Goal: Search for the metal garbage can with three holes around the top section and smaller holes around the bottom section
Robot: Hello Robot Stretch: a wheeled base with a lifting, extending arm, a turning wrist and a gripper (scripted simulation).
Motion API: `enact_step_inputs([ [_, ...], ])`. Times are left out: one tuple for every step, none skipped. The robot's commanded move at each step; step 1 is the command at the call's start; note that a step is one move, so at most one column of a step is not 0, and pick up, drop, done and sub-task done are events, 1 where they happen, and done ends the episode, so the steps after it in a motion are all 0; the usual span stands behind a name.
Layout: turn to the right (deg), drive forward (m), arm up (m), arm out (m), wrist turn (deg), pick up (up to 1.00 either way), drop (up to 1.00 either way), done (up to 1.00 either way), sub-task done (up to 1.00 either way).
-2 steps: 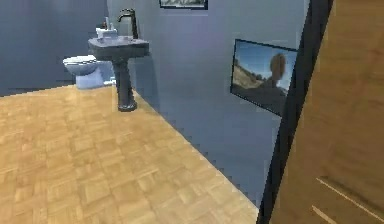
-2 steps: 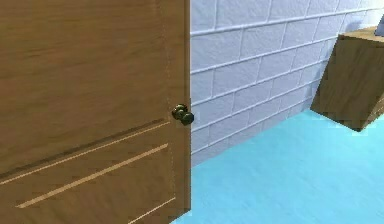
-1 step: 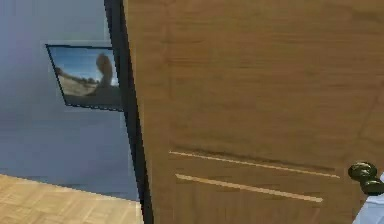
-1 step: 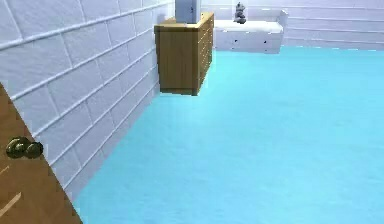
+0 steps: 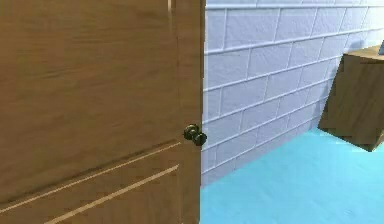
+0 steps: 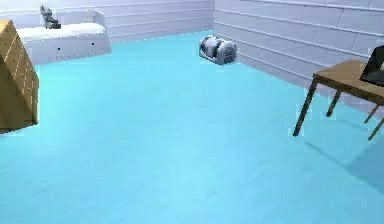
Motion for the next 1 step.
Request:
enact_step_inputs([
  [45.0,0.0,0.0,0.0,0.0,0.0,0.0,0.0,0.0],
])
